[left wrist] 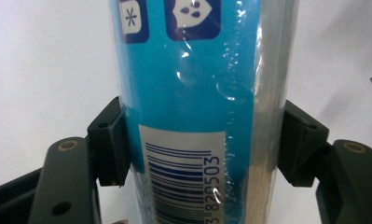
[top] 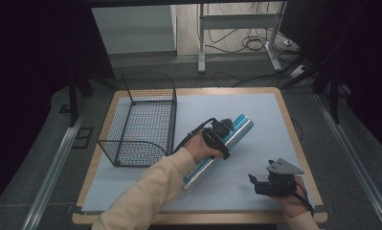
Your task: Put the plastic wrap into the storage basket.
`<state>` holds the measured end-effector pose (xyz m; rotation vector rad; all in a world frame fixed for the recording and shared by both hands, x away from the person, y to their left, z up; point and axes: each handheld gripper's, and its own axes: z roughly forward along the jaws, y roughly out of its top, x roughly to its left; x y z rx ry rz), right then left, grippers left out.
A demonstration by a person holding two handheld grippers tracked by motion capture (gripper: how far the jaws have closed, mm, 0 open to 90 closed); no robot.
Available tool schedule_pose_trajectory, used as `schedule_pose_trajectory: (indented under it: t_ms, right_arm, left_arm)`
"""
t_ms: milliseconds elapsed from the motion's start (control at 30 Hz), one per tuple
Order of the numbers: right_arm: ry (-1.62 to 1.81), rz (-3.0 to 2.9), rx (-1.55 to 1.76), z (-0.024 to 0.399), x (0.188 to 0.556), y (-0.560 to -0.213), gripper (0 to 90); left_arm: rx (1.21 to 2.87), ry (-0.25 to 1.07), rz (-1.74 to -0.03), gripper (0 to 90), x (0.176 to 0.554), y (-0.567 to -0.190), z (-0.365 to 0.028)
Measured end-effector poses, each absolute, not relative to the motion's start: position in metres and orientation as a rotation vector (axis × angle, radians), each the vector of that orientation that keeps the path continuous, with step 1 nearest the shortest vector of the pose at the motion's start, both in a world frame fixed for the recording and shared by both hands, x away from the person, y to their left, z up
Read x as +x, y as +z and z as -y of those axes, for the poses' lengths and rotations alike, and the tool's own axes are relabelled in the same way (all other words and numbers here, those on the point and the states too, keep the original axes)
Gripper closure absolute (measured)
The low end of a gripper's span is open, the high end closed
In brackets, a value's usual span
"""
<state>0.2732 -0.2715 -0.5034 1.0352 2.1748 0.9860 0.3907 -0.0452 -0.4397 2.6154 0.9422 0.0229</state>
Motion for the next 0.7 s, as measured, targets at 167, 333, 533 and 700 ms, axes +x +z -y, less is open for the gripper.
schedule_pose_trajectory:
  t_ms: [167,333,533,700]
  right_arm:
    - [0.985,-2.175,1.035,0.272,0.273,-0.504,12.1]
    - [1.004,-2.166,1.029,0.273,0.273,-0.502,12.1]
    - [1.000,-2.171,1.029,0.272,0.273,-0.502,12.1]
    - [1.003,-2.168,1.033,0.273,0.273,-0.502,12.1]
  left_arm:
    - [2.599,0.043,-0.926,31.5,0.390,-0.429,0.041]
    - [2.587,0.059,-0.924,31.6,0.390,-0.419,0.036]
    - [2.560,0.082,-0.926,31.6,0.389,-0.409,0.032]
    - [2.570,0.088,-0.910,31.5,0.389,-0.399,0.027]
